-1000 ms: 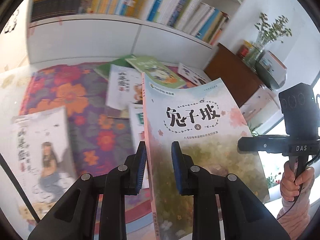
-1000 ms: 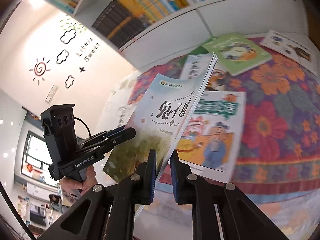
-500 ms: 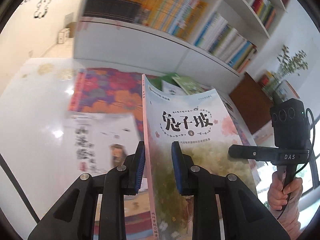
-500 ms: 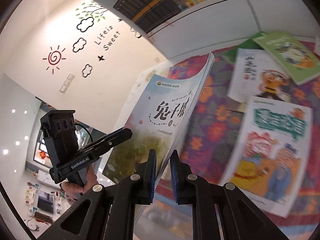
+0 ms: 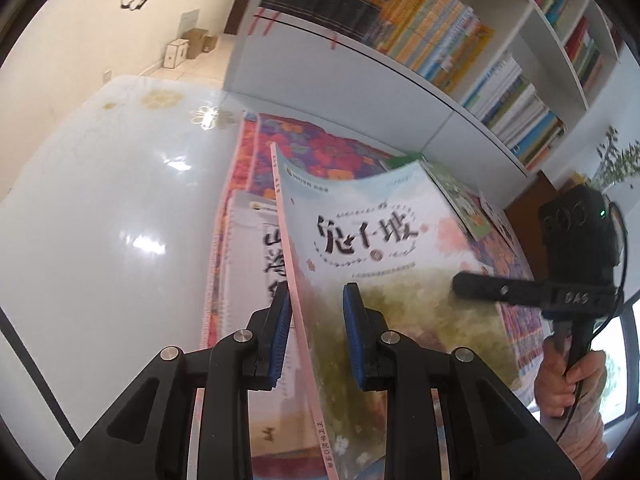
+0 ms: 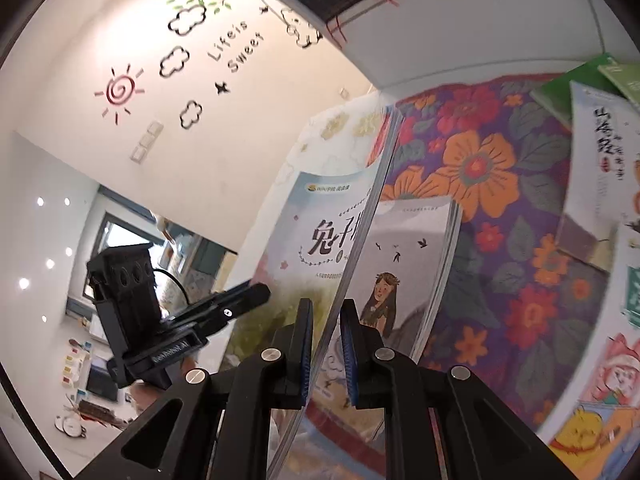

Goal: Organize books

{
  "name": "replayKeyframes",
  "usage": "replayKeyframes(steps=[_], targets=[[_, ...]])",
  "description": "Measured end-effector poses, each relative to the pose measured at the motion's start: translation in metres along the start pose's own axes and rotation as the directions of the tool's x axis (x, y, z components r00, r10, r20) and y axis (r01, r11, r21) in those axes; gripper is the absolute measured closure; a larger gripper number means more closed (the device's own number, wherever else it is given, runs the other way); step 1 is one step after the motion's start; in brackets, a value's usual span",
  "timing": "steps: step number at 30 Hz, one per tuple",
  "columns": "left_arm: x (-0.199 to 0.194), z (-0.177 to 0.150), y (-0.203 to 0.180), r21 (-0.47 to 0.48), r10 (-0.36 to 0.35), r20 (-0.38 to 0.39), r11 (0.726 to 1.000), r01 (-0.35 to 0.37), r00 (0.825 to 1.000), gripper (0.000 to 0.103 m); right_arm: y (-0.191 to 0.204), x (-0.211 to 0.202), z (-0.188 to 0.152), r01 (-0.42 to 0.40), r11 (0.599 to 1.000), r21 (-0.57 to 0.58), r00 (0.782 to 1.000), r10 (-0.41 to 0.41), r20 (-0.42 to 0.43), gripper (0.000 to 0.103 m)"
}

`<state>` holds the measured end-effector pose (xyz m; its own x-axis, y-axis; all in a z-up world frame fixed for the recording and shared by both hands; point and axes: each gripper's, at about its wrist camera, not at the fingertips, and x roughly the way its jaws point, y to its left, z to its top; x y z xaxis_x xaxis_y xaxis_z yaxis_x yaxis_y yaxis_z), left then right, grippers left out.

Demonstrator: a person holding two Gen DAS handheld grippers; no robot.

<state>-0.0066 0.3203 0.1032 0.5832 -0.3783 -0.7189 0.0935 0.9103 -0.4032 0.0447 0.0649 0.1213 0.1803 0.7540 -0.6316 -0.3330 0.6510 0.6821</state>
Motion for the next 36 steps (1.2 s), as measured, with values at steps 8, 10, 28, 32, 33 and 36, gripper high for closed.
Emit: replayKeyframes(steps=[8, 10, 28, 32, 33, 36], targets=[[0.016, -0.012, 0.014, 0.008, 0.015, -0.023, 1.000, -0.014, 1.000, 0.081, -0.027, 0.032, -0.008, -0.008, 0.997, 0.073, 0.999, 0.011, -0.037, 0.090], [0.020, -0.013, 0.017, 0.003, 0.029, -0.031, 1.000, -0.029, 0.999, 0.081, -0.028, 0.034, -0.009, -0.002, 0.997, 0.079, 0.999, 0.006, -0.041, 0.089], [0.022, -0.021, 0.025, -0.006, 0.206, -0.019, 0.979, -0.206, 0.978, 0.078, -0.010, 0.029, -0.021, 0.254, 0.967, 0.001, 0.966, -0.253, -0.044, 0.024], [0.022, -0.024, 0.033, -0.032, 0.207, -0.031, 0.978, -0.208, 0.978, 0.078, -0.009, 0.030, -0.021, 0.284, 0.959, -0.021, 0.957, -0.285, -0.062, 0.024], [0.022, -0.024, 0.034, -0.038, 0.207, -0.034, 0.977, -0.208, 0.978, 0.078, -0.007, 0.036, -0.021, 0.279, 0.960, -0.019, 0.956, -0.280, -0.084, 0.024], [0.026, -0.025, 0.036, -0.045, 0.203, -0.049, 0.978, -0.205, 0.978, 0.075, -0.002, 0.053, -0.021, 0.258, 0.966, -0.023, 0.956, -0.258, -0.139, 0.024]])
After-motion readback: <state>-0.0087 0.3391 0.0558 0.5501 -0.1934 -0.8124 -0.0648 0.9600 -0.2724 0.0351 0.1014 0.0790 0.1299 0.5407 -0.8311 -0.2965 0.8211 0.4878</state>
